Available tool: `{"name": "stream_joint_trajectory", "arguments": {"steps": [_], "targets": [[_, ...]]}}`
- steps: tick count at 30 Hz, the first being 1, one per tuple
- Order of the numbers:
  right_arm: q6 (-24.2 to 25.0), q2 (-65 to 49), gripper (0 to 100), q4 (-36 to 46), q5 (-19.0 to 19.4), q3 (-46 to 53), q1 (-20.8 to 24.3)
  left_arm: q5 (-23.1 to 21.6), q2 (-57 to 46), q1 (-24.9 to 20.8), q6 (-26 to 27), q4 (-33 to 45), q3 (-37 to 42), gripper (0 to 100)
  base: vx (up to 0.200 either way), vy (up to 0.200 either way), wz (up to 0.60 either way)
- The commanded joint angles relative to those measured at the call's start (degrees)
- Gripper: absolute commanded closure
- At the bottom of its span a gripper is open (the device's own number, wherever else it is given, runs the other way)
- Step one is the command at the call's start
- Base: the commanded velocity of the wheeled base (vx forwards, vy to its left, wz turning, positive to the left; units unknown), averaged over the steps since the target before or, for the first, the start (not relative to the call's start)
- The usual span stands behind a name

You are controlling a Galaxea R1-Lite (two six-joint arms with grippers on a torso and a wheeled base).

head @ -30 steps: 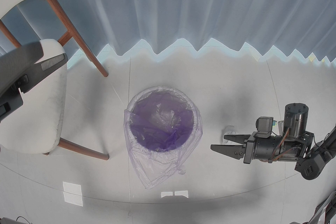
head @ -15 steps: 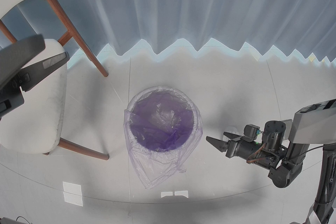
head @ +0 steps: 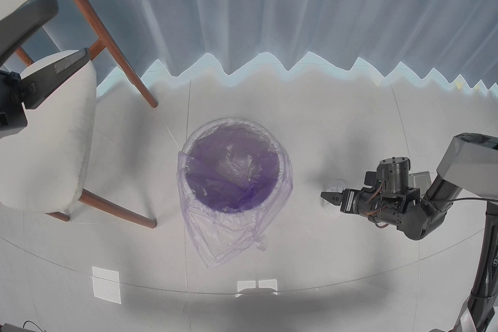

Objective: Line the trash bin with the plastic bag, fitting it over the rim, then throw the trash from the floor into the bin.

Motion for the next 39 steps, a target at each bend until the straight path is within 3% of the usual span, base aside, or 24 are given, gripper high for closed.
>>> {"name": "stream_joint_trajectory", "arguments": {"steps": [1, 6, 15, 21, 24, 30, 39], "targets": [[-3.38, -1.56, 0, 14.15, -2.84, -14.07, -0.59, -3.77, -0.25, 5.73, -0.93, -0.56, -0.77, 0, -0.200, -0.200, 0.00], [-6.02, 1.69, 0, 12.48, -3.02, -16.09, -0.59, -3.68, -0.16, 5.91, -0.93, -2.93, -0.77, 0, -0.200, -0.200, 0.00], [-7.16, 10.13, 0, 13.01, -4.42, -22.24, -0.33, -3.41, -1.04, 6.70, -0.93, -7.94, 0.63, 0, 0.000, 0.000, 0.00], [-6.46, 15.93, 0, 13.71, -4.51, -31.12, 0.90, -3.41, -0.77, 6.70, -1.02, -8.03, -0.33, 0, 0.000, 0.000, 0.00], [-5.31, 16.81, 0, 14.42, -4.42, -32.44, 2.05, -3.50, -1.12, 6.70, -3.66, -8.03, -0.16, 0, 0.000, 0.000, 0.00], [-3.64, 18.13, 0, 14.68, -4.51, -33.58, 3.28, -3.85, -3.50, 6.70, -9.63, -8.12, -0.33, 0, 0.000, 0.200, 0.00], [-4.17, 19.80, 0, 14.33, -5.83, -34.90, 2.66, -3.85, -3.41, 6.44, -9.37, -8.20, -0.25, 0, 0.000, 0.133, 0.00]]}}
